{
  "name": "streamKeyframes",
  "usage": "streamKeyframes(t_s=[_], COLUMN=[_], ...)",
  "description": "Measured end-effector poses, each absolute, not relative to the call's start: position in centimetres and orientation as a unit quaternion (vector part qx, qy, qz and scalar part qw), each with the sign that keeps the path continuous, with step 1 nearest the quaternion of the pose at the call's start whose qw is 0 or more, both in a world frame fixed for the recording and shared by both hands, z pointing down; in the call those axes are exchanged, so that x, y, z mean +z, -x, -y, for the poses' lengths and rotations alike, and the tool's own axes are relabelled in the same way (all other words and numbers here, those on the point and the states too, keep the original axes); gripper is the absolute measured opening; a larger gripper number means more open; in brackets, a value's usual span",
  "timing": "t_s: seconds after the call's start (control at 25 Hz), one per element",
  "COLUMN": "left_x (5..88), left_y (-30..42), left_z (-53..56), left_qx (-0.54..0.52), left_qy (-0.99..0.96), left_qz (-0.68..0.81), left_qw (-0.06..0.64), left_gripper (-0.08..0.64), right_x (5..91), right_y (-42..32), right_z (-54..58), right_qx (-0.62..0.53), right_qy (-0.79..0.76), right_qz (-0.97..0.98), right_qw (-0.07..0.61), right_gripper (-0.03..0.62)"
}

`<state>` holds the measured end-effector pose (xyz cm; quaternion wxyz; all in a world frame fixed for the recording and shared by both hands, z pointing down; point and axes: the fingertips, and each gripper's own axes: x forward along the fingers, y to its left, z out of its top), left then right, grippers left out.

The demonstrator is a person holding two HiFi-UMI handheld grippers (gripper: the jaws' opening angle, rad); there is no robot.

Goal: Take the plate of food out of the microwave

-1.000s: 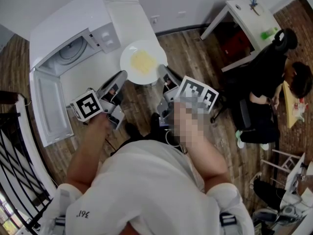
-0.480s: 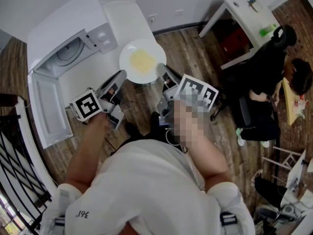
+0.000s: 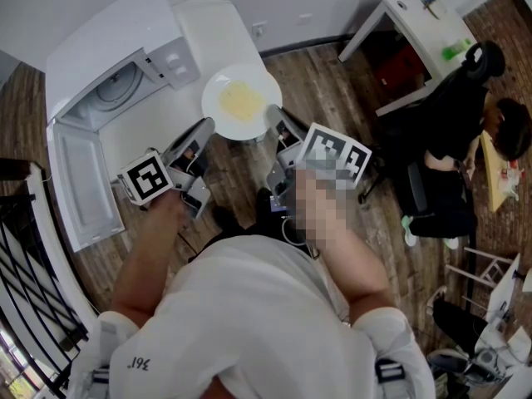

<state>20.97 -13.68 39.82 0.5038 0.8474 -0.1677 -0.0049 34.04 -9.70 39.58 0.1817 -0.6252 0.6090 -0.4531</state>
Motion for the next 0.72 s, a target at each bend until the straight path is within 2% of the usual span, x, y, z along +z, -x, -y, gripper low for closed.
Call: streamKeyframes(t_s=[0.72], left_x=[39.65], left_y=[-21.14], left_z=[13.51], left_qx=[-0.007], left_qy=[-0.846], left_qz=[0.160], left_qw=[0.509], left_gripper=[0.060], right_x=[39.74], right_y=[-34.06], right_z=[9.66], right_qx=[-0.460], right_qy=[0.624], right_qz=[-0.606], right_qw=[0.180], right_gripper=[0.049])
